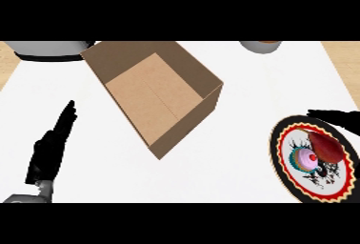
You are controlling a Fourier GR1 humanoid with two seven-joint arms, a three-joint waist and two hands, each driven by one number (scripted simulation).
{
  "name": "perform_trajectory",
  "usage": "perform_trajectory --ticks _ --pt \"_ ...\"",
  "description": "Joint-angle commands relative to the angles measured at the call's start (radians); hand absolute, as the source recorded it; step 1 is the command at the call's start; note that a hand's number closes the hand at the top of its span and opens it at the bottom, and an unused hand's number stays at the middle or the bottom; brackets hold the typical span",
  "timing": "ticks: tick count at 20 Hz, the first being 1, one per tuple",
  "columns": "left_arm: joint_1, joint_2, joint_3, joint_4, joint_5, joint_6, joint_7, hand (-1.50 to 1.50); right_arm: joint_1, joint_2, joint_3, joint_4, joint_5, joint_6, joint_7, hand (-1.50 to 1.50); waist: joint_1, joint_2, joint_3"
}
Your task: Pick the pear from the plate and place it in the cardboard box
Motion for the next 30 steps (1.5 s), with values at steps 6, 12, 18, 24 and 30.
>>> perform_trajectory --ticks 6,12,18,24,30 --pt "0.019 -0.049 0.054 0.018 -0.05 -0.056 -0.036 0.0 0.019 0.054 -0.091 -0.032 0.074 0.052 0.008 -1.5 -0.002 -0.001 0.0" --pt "0.005 -0.109 0.053 0.015 -0.098 -0.049 -0.015 0.0 0.0 0.128 -0.113 0.026 0.153 0.015 0.012 -1.5 0.0 0.0 0.0" --pt "0.037 -0.108 0.08 -0.036 -0.122 -0.07 0.008 0.0 0.075 0.149 -0.114 -0.045 0.207 -0.011 0.023 -1.5 -0.005 -0.002 -0.001" --pt "0.005 -0.126 0.12 0.011 -0.126 -0.111 -0.02 0.0 -0.033 0.195 -0.146 0.175 0.279 -0.043 -0.061 1.5 0.002 0.001 0.0" --pt "0.063 -0.107 0.106 -0.086 -0.131 -0.135 0.02 0.0 -0.027 0.214 -0.2 0.176 0.289 -0.267 -0.072 1.5 0.009 0.001 0.001"
